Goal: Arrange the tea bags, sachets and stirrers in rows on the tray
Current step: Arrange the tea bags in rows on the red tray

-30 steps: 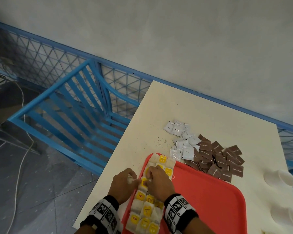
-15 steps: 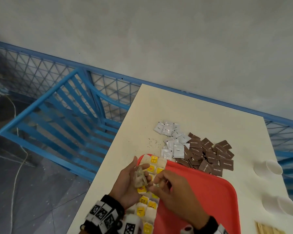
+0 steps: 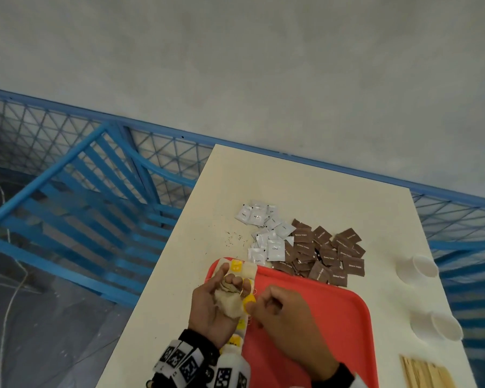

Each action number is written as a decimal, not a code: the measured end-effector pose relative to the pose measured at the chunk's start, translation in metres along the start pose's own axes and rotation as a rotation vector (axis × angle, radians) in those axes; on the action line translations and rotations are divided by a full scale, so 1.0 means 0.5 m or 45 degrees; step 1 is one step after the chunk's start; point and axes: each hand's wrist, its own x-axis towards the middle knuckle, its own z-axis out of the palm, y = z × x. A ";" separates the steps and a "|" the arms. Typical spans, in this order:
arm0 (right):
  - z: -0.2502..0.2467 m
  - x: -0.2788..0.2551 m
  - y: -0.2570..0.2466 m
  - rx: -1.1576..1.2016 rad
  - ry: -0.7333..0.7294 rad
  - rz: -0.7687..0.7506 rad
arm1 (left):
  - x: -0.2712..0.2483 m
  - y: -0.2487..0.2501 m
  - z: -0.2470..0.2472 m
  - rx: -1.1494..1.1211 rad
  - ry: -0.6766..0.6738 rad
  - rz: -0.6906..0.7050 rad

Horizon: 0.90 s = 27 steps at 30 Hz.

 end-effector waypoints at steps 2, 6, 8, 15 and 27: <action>-0.024 -0.005 -0.011 0.081 -0.043 0.016 | 0.002 0.003 0.001 0.023 0.012 -0.032; -0.051 -0.002 -0.035 0.136 -0.031 -0.014 | 0.005 -0.004 -0.002 0.143 0.015 -0.145; -0.059 -0.002 -0.055 0.106 -0.014 -0.069 | 0.007 -0.016 -0.009 0.231 0.013 -0.224; -0.118 -0.014 -0.138 -0.010 0.038 -0.243 | -0.006 -0.054 0.027 0.568 -0.139 -0.351; -0.195 -0.057 -0.204 0.126 0.310 -0.468 | -0.017 -0.068 0.022 1.281 -0.287 -0.306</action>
